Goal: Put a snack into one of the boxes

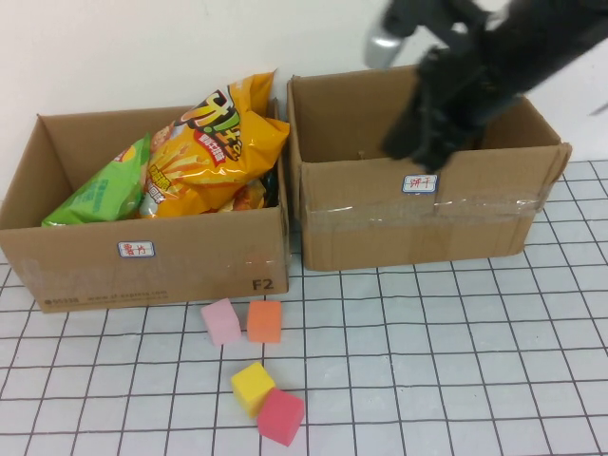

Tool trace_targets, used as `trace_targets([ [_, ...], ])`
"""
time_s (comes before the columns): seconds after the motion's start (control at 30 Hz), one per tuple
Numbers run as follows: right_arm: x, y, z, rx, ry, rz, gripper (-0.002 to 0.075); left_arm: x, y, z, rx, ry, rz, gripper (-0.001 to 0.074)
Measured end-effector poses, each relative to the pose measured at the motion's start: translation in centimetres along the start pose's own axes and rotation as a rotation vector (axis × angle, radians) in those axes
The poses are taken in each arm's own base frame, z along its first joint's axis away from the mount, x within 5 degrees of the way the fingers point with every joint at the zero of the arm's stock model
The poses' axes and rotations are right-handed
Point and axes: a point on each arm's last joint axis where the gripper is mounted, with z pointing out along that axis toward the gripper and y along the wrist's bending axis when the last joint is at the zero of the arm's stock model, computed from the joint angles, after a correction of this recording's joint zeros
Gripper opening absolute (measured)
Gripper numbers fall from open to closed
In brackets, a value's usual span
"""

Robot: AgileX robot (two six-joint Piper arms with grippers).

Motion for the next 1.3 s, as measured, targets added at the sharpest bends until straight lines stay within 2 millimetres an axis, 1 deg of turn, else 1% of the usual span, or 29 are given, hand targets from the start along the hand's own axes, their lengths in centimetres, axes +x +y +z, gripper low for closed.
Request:
trace_targets([
  [0.07,1.0,0.3,-1.5,0.063,0.052,0.017,0.0009,1.1,0.5,-0.5,-0.01,-0.033,-0.008,-0.0001],
  [0.17,2.6,1.0,-3.5,0.16,0.088,0.058,0.0008,3.2,1.0,-1.1,-0.01,-0.077,-0.004,-0.0001],
  [0.27,4.6,2.4,-5.1,0.24,0.087,0.086,0.0008,5.6,1.1,-1.3,0.028,-0.142,0.005,-0.0001],
  [0.47,8.8,6.3,-6.8,0.31,0.039,0.134,0.0008,9.5,0.8,-1.1,0.107,-0.252,0.03,-0.0001],
  [0.57,11.2,8.6,-7.6,0.34,0.007,0.151,0.0008,11.3,0.8,-0.4,0.11,-0.232,0.042,-0.0001],
  [0.67,13.8,10.9,-8.1,0.35,0.0,0.159,0.0007,12.6,0.7,0.3,0.112,-0.202,0.056,-0.0001],
  [0.77,16.6,13.3,-8.4,0.348,0.007,0.174,0.0007,13.3,0.5,0.7,0.12,-0.187,0.065,-0.0001],
  [0.87,19.4,15.8,-8.7,0.361,-0.012,0.196,0.0007,13.5,0.4,0.8,0.127,-0.19,0.063,-0.0001],
  [1.03,22.6,18.9,-9.3,0.384,-0.079,0.242,0.0007,13.4,0.4,0.8,0.133,-0.199,0.062,-0.0001],
  [1.17,24.0,20.3,-9.7,0.4,-0.126,0.254,0.0007,13.4,0.4,0.8,0.134,-0.2,0.059,-0.0001],
  [1.3,24.5,21.0,-10.2,0.404,-0.145,0.254,0.0007,13.4,0.4,0.8,0.134,-0.2,0.057,-0.0001],
])
